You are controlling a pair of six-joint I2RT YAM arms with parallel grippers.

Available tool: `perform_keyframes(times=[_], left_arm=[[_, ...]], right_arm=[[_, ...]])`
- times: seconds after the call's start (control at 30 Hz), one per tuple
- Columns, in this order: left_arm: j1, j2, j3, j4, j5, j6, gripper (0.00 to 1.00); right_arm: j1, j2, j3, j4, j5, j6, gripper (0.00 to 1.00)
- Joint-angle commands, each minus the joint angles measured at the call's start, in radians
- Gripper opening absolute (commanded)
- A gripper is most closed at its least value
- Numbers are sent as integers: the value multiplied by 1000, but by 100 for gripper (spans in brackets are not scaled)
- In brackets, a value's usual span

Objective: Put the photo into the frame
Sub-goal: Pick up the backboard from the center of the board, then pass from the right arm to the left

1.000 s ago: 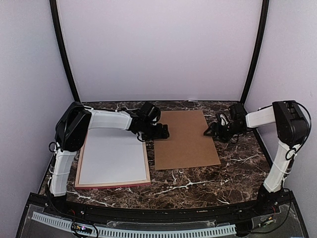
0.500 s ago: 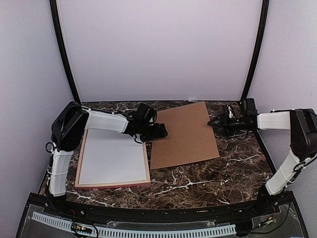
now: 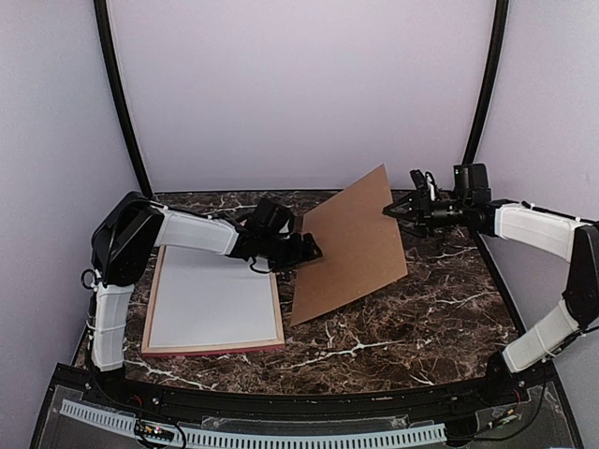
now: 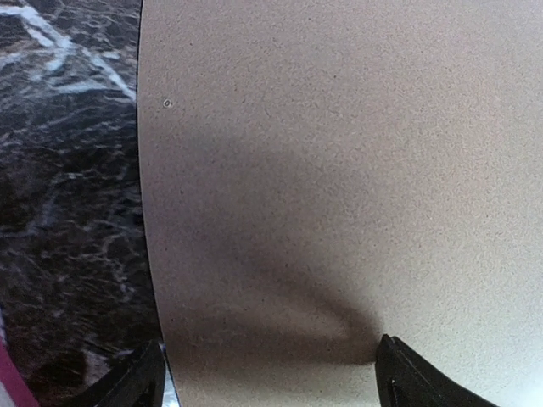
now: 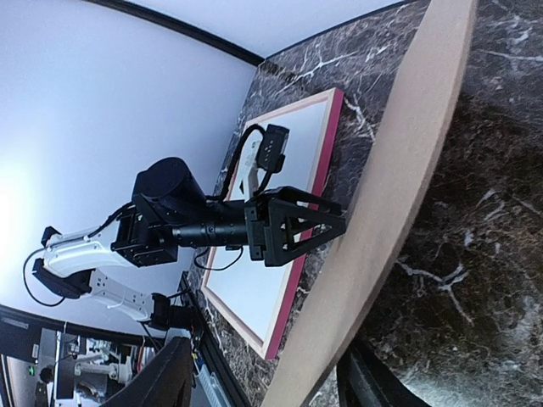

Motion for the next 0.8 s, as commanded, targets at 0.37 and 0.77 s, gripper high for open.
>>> perform_keyframes(times=[0.37,0.77], left_arm=[[-85,-74,-85,40,187,-56,88],[-80,-159,-41,47,264,-15,89]], right_arm=[[178,-32,224,-130,16,-38,69],[234,-4,309,-155,34,-43,75]])
